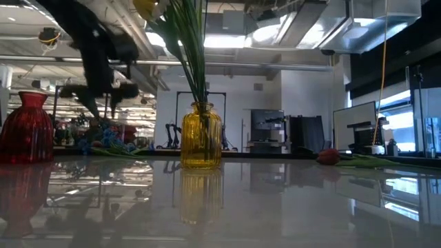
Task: Sort flowers into vase by color
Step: Put the top blue flowers into the red flower vase
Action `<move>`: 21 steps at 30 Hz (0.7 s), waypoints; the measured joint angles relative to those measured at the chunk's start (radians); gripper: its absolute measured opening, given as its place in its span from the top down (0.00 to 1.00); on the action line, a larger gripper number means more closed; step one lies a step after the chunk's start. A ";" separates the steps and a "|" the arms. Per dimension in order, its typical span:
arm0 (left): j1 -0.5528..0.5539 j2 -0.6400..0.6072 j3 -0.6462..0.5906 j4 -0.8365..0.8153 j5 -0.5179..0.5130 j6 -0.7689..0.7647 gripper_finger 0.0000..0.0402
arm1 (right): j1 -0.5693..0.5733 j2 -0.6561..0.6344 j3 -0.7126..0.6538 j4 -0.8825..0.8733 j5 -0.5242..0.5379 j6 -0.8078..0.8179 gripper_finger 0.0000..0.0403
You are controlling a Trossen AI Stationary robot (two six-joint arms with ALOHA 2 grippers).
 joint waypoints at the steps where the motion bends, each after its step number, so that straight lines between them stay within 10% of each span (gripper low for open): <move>1: 0.017 0.044 0.000 0.051 0.025 -0.004 0.56 | 0.008 -0.006 0.000 -0.029 0.004 0.019 0.18; 21: 0.084 0.442 0.088 0.231 0.117 -0.194 0.71 | 0.013 -0.011 0.000 -0.295 0.005 0.116 0.18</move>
